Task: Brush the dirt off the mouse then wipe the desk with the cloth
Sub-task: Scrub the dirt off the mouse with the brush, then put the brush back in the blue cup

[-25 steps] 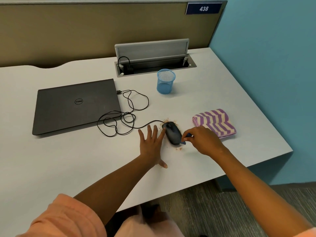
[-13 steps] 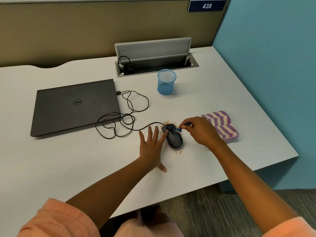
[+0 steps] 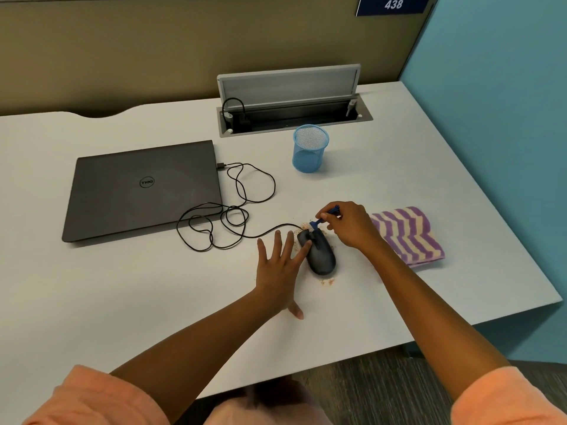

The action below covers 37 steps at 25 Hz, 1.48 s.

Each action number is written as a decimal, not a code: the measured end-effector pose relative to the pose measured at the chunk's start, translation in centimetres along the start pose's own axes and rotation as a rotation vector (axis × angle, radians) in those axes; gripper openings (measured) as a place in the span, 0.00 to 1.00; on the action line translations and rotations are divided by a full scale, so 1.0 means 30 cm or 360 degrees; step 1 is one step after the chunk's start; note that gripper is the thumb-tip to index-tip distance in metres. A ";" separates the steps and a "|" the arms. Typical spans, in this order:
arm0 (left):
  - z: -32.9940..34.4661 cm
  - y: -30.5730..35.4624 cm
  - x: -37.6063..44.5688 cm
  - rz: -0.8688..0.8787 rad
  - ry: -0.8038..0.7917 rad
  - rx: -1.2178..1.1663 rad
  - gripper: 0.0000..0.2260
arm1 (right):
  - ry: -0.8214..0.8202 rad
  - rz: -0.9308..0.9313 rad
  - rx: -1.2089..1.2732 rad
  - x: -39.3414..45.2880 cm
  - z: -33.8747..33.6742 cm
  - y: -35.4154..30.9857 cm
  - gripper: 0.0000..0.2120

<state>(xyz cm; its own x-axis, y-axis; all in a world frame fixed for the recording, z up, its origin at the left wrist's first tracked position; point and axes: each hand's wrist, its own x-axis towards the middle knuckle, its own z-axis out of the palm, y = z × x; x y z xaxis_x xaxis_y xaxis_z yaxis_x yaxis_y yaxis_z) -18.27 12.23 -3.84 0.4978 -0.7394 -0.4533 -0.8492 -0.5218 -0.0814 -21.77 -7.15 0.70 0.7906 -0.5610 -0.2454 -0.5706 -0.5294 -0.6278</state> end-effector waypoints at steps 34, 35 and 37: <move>-0.105 -0.282 0.194 -0.0176 0.0461 -0.0724 0.44 | 0.0180 0.0423 0.1482 0.272 -0.132 -0.040 0.10; -0.107 -0.302 0.213 -0.0186 0.0431 -0.0692 0.43 | 0.0276 0.0387 0.1359 0.300 -0.138 -0.055 0.11; -0.110 -0.339 0.245 -0.0212 0.0375 -0.0600 0.42 | 0.0424 0.0301 0.1039 0.355 -0.147 -0.088 0.12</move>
<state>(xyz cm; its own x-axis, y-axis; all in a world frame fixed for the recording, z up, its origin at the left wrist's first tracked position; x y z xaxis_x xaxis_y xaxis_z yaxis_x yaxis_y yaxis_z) -5.40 10.70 -3.42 0.6619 -0.7091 -0.2430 -0.6733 -0.7050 0.2230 -12.83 -14.53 3.00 0.5632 -0.7851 -0.2577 -0.3777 0.0328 -0.9253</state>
